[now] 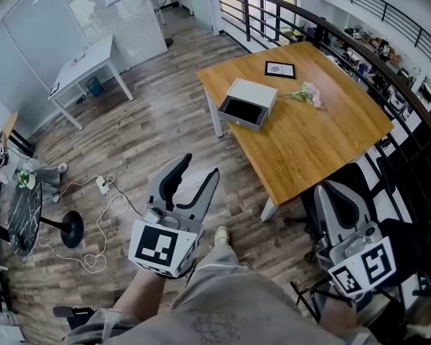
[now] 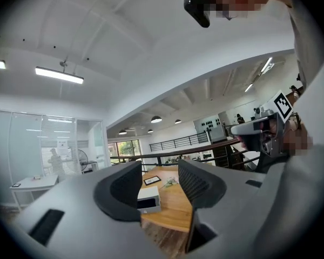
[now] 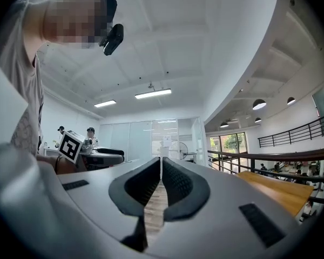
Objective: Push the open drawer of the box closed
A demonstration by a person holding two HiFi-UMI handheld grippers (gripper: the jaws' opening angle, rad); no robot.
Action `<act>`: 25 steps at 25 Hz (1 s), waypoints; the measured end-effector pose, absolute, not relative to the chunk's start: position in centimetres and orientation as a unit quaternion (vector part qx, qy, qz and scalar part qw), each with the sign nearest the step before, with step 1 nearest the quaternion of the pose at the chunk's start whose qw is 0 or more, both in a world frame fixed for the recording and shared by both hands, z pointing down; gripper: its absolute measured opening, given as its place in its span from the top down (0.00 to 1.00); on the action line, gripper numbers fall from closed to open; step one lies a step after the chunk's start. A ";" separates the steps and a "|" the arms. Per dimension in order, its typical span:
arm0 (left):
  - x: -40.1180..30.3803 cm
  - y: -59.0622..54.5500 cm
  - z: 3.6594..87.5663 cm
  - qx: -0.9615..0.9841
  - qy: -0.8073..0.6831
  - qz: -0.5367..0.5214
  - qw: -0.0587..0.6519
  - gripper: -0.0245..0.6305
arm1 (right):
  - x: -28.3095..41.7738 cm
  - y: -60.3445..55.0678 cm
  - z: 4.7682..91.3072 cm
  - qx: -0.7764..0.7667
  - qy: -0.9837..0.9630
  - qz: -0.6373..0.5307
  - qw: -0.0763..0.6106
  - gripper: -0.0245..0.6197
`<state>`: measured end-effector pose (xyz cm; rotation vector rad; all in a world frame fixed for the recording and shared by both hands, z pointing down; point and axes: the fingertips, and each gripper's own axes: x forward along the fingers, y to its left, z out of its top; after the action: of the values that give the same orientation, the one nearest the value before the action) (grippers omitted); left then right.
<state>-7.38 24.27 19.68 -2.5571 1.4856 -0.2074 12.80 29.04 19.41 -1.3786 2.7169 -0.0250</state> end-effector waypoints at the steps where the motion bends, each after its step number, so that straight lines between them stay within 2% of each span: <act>1: -7.4 23.8 20.2 -0.859 0.498 -0.077 0.085 0.62 | 12.8 28.8 19.6 -0.452 0.891 -0.009 0.045 0.90; 16: -7.8 13.3 28.3 -0.871 0.469 -0.146 0.026 0.63 | 11.0 19.0 25.6 -0.457 0.888 -0.047 -0.016 0.90; 25: -9.0 3.4 34.6 -0.879 0.434 -0.194 -0.046 0.63 | 9.0 8.9 30.7 -0.476 0.871 -0.106 -0.059 0.90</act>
<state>-9.00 3.44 34.63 -2.8440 1.4042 -0.6295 8.99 8.92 30.71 -1.5531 2.8442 -0.3449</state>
